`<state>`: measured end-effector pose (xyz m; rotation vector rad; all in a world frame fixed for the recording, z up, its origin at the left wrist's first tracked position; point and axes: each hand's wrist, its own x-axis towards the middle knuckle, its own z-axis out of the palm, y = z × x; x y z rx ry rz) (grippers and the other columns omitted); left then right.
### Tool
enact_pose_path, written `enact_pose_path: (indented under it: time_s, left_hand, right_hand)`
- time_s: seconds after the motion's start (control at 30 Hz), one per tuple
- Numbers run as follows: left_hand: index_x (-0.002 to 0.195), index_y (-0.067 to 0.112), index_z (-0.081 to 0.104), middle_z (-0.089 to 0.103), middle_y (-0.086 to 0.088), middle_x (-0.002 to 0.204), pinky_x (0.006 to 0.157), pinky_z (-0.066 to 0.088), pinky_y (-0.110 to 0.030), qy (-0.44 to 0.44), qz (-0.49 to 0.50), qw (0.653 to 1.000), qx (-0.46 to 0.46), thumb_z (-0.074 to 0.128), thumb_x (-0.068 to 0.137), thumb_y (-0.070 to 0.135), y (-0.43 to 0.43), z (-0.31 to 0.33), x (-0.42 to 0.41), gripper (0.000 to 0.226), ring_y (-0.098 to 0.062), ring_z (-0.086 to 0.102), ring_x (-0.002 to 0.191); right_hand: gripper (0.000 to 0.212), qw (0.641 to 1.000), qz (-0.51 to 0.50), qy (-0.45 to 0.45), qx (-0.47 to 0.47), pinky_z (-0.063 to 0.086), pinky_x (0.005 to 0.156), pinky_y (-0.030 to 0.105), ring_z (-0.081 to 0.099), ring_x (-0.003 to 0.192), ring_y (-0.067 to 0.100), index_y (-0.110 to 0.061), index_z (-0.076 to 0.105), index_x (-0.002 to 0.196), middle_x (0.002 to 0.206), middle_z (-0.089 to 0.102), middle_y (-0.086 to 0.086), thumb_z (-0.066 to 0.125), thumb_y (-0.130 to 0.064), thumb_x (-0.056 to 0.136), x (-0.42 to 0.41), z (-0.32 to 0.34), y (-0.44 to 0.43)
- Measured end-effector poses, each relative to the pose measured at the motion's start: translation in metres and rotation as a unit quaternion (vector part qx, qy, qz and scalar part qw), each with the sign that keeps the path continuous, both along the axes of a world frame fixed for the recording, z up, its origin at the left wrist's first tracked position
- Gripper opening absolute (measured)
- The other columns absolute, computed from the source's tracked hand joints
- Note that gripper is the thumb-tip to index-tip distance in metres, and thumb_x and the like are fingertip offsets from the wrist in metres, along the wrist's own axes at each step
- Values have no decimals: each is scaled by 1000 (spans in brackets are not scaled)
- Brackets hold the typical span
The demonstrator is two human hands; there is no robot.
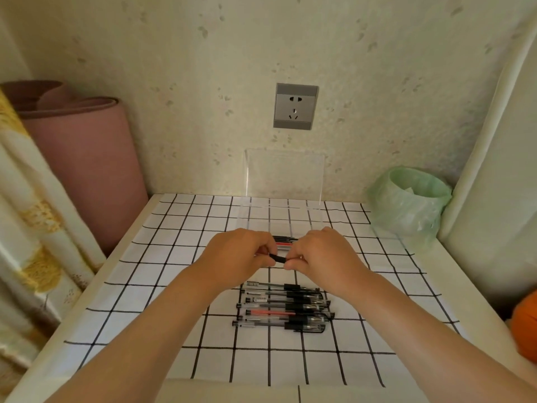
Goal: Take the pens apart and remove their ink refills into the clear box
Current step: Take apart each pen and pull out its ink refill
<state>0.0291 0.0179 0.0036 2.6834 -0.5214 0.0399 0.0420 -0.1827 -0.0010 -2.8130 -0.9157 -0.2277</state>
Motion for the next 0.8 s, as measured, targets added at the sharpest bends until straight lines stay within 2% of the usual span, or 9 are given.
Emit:
enact_pose_path:
  time_s: [0.17,0.3,0.4,0.53,0.67,0.73,0.8]
  left_hand:
    - [108,37,65,68,15,98,67,42,-18,-26,-11,999,16,61,92,41,-10,3,3,17,-2,57,83]
    - [110,37,65,69,13,96,69,43,-20,-30,-21,999,22,57,94,41,-18,5,4,18,-5,59,82]
    - [108,34,67,70,11,87,72,48,-24,0,-20,1000,6,52,97,39,-21,4,5,19,-5,61,77]
    - [103,33,67,68,11,81,68,46,-23,0,-17,1000,7,48,99,42,-19,2,4,21,-5,59,72]
    - [102,30,63,62,10,78,67,46,-28,-13,-18,999,46,41,101,43,-15,2,2,26,-9,56,71]
    - [104,30,62,61,10,79,66,45,-28,-9,-20,998,50,39,101,43,-15,2,2,27,-10,56,72]
    - [105,28,62,62,10,80,69,47,-29,-8,-24,998,60,38,102,43,-17,2,2,29,-11,57,74]
  right_hand:
    - [26,1000,-14,9,1,37,78,30,53,90,13,-32,71,105,92,69,-9,50,-45,97,-5,1,-12]
    - [33,999,-21,14,-47,25,73,29,47,85,13,-26,70,93,84,65,-6,43,-44,100,-3,3,-16]
    - [33,998,-28,-12,-55,25,74,29,53,89,14,-31,72,99,87,68,-6,43,-49,99,-2,5,-17]
    - [22,998,-53,-26,34,26,69,25,53,81,9,-36,74,96,86,69,-8,60,-52,89,-4,9,-17]
    - [23,997,-32,14,64,40,66,24,54,75,6,-34,73,100,84,68,-11,59,-50,90,-6,4,-17]
    - [20,996,-43,22,74,34,62,16,51,71,2,-33,74,102,83,64,-18,60,-43,93,-8,3,-16]
    - [13,993,-73,24,94,27,57,11,46,63,-3,-35,73,96,73,52,-26,65,-42,89,-9,3,-16]
